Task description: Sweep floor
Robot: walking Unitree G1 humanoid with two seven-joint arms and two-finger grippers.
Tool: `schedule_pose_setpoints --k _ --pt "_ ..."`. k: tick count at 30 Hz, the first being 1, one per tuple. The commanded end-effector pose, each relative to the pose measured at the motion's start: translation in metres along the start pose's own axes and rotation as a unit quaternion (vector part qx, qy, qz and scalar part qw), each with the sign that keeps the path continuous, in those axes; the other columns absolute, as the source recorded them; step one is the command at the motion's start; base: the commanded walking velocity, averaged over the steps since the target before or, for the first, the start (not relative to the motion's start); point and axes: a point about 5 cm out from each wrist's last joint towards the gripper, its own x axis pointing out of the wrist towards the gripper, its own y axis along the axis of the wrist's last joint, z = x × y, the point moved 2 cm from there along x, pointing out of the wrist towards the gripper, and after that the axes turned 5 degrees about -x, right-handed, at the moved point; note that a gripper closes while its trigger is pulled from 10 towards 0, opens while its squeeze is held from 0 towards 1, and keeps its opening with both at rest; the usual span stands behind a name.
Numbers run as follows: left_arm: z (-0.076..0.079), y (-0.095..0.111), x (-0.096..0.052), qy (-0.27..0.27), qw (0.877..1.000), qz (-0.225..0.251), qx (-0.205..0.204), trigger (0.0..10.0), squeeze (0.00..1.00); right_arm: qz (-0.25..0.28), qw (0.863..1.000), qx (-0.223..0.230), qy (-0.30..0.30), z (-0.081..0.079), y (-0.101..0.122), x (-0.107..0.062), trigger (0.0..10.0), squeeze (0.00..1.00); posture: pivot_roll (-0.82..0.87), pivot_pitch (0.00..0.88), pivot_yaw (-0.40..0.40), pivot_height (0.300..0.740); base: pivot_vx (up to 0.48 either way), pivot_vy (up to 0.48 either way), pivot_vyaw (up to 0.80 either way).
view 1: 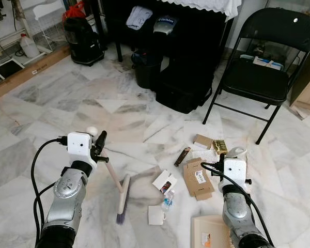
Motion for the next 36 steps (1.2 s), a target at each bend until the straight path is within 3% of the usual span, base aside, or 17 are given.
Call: schedule_pose_setpoints --k 1,4,10,24,28,30,31,32,33,36 --pt "-0.001 0.007 -0.001 -0.001 1.000 0.014 0.001 10.0 0.00 -0.131 0.987 0.097 -0.014 -0.014 -0.046 -0.027 10.0 0.00 0.10 0.116 0.072 0.740 0.000 0.000 0.00" --pt "0.000 0.007 -0.001 -0.005 1.000 0.013 -0.001 10.0 0.00 -0.161 0.973 0.161 -0.031 -0.007 -0.054 -0.027 10.0 0.00 0.10 0.116 0.072 0.740 0.000 0.000 0.00" --pt "0.000 0.007 0.000 -0.005 1.000 0.012 -0.001 10.0 0.00 -0.185 0.956 0.224 -0.034 -0.005 -0.058 -0.026 10.0 0.00 0.09 0.121 0.065 0.740 0.000 0.000 0.00" --pt "0.000 0.007 0.000 -0.005 1.000 0.011 -0.003 10.0 0.00 -0.213 0.946 0.243 -0.027 -0.004 -0.063 -0.025 10.0 0.00 0.09 0.125 0.059 0.740 0.000 0.000 0.00" --pt "0.000 0.007 0.000 -0.004 1.000 0.011 -0.003 10.0 0.00 -0.181 0.953 0.241 -0.039 0.001 -0.054 -0.019 10.0 0.00 0.09 0.127 0.057 0.740 0.000 0.000 0.00" --pt "-0.001 0.007 0.000 -0.002 1.000 0.012 -0.002 10.0 0.00 -0.090 0.971 0.209 -0.070 0.017 -0.027 -0.005 10.0 0.00 0.09 0.127 0.057 0.740 0.000 0.000 0.00" --pt "-0.001 0.007 0.000 -0.002 1.000 0.012 -0.002 10.0 0.00 -0.090 0.971 0.209 -0.070 0.017 -0.027 -0.005 10.0 0.00 0.09 0.127 0.057 0.740 0.000 0.000 0.00" --pt "-0.002 0.007 0.000 -0.001 1.000 0.012 -0.002 10.0 0.00 -0.022 0.982 0.167 -0.083 0.027 -0.004 0.002 10.0 0.00 0.09 0.131 0.056 0.740 0.000 0.000 0.00" --pt "-0.002 0.008 0.000 -0.001 1.000 0.012 -0.002 10.0 0.00 0.024 0.984 0.151 -0.089 0.032 0.013 0.006 10.0 0.00 0.09 0.132 0.056 0.740 0.000 0.000 0.00" --pt "-0.003 0.007 0.000 0.000 1.000 0.012 -0.002 10.0 0.00 0.069 0.984 0.138 -0.091 0.037 0.031 0.010 10.0 0.00 0.08 0.133 0.057 0.740 0.000 0.000 0.00"
